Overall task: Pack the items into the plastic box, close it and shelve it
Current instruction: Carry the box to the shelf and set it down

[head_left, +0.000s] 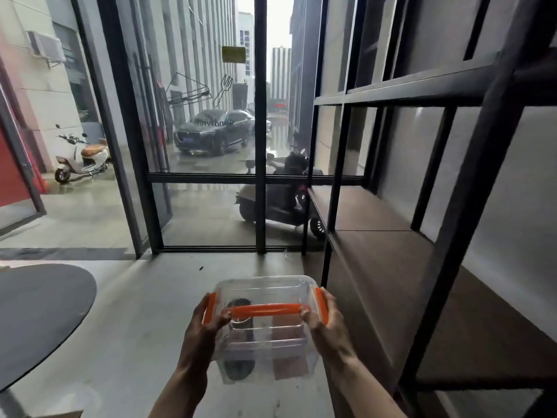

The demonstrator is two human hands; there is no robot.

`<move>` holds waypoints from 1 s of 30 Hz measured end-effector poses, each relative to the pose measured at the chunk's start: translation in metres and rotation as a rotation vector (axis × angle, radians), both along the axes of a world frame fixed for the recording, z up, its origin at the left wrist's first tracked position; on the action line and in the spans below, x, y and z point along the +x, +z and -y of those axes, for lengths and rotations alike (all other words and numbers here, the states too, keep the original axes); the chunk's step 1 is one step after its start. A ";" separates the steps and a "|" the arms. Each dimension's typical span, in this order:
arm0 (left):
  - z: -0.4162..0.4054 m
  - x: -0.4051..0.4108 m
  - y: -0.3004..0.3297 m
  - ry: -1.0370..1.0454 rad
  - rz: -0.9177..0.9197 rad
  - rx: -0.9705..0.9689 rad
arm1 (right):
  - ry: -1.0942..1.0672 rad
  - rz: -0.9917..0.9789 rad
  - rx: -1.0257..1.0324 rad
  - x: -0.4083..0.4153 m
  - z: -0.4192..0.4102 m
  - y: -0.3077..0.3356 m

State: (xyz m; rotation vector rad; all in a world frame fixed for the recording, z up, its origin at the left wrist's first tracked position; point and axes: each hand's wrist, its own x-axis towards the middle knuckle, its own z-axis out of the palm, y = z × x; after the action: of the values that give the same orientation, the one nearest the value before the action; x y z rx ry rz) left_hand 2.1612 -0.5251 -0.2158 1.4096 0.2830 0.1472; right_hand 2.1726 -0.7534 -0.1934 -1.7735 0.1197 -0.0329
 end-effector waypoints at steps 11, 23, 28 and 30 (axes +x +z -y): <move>0.015 0.302 0.002 -0.086 0.041 0.086 | -0.129 0.058 0.110 0.275 0.013 -0.006; 0.170 0.531 0.025 -0.585 0.040 0.075 | -0.573 0.089 0.069 0.417 0.148 -0.003; 0.272 0.576 0.017 -0.876 0.051 0.016 | -0.901 0.108 0.017 0.410 0.212 -0.012; 0.305 0.584 0.012 -0.955 0.063 0.011 | -0.993 0.102 0.033 0.400 0.226 -0.014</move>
State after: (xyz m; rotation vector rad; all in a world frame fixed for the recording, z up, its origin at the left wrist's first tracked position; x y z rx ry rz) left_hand 2.7455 -0.8304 -0.2040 1.4136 -0.4560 -0.5897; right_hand 2.5731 -0.9789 -0.2075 -1.5180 0.9050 -0.8238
